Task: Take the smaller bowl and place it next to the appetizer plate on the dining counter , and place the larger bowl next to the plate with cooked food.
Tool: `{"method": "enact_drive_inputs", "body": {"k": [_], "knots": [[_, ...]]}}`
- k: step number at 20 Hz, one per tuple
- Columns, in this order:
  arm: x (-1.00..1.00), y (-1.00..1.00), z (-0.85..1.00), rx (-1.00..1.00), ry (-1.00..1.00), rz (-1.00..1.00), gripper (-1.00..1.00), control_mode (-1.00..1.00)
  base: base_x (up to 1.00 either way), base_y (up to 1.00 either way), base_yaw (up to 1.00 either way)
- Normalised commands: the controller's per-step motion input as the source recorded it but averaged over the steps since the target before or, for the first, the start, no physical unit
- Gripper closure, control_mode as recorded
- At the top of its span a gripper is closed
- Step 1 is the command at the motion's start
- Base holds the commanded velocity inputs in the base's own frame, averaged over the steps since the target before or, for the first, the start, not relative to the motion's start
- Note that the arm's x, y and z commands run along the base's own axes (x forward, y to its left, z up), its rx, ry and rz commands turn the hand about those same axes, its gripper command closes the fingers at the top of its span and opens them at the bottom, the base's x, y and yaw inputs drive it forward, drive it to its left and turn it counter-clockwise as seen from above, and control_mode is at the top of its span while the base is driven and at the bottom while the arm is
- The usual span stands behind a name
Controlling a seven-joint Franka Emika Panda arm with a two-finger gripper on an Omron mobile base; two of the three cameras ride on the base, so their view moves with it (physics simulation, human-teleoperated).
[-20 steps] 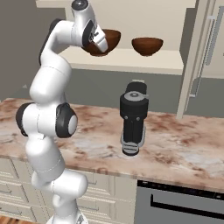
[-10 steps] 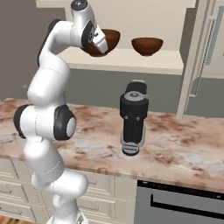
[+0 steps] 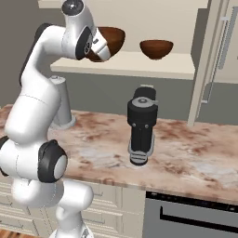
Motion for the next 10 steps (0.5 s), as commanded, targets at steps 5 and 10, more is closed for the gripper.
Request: {"method": "enact_drive_inputs", "body": {"k": [5, 10], "knots": [[-1.0, -0.32, 0.0, 0.02, -0.36, 0.02, 1.0, -1.0, 0.0, 0.0, 0.0], [-1.0, -0.16, 0.0, 0.0, -0.26, 0.02, 1.0, -1.0, 0.0, 0.0, 0.0]]}}
